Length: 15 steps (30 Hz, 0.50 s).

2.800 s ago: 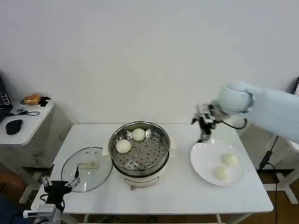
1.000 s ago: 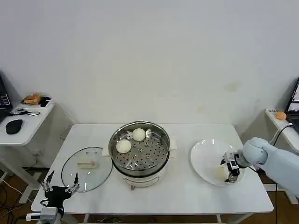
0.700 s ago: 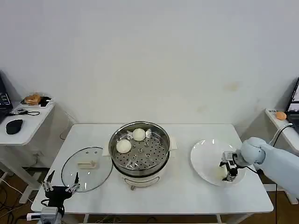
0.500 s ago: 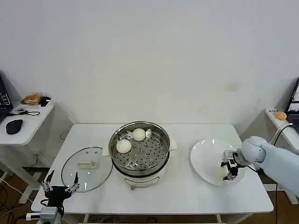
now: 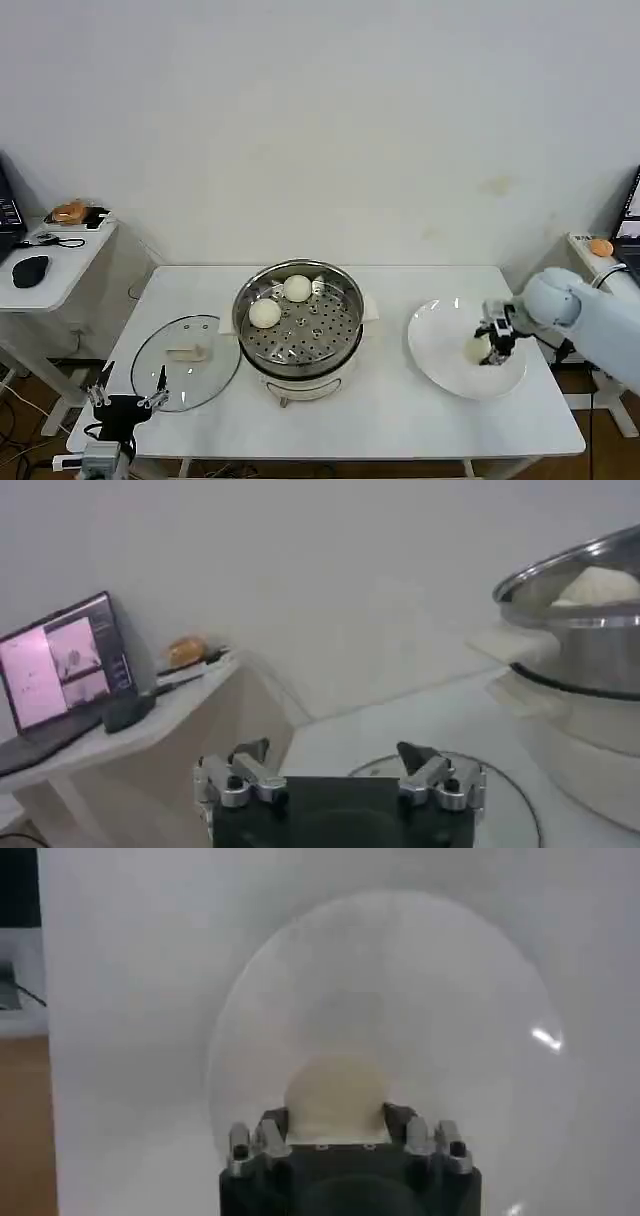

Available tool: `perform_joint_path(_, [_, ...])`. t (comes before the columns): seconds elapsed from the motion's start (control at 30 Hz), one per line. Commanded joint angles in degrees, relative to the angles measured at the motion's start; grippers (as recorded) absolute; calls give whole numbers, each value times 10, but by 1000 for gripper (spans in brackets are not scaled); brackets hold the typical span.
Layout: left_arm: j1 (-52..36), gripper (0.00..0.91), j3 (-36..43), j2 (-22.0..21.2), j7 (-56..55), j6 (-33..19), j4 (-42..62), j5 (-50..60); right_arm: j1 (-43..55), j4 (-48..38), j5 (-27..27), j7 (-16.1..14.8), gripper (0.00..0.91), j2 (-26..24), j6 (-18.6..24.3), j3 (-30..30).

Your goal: Take steamed baozi put them in steamer then cover it.

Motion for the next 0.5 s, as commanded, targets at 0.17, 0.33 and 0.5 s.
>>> perform_joint_path(0.17, [4, 907, -2, 1, 0, 1, -11, 0, 247, 49, 88, -4, 655, 27, -8, -117])
perform_joint_path(0.33, [8, 907, -9, 1, 0, 1, -14, 0, 327, 54, 118, 2, 655, 103, -13, -174])
perform_joint_path(0.5, [12, 907, -15, 0, 0, 1, -16, -1, 347, 61, 149, 6, 655, 180, -19, -188])
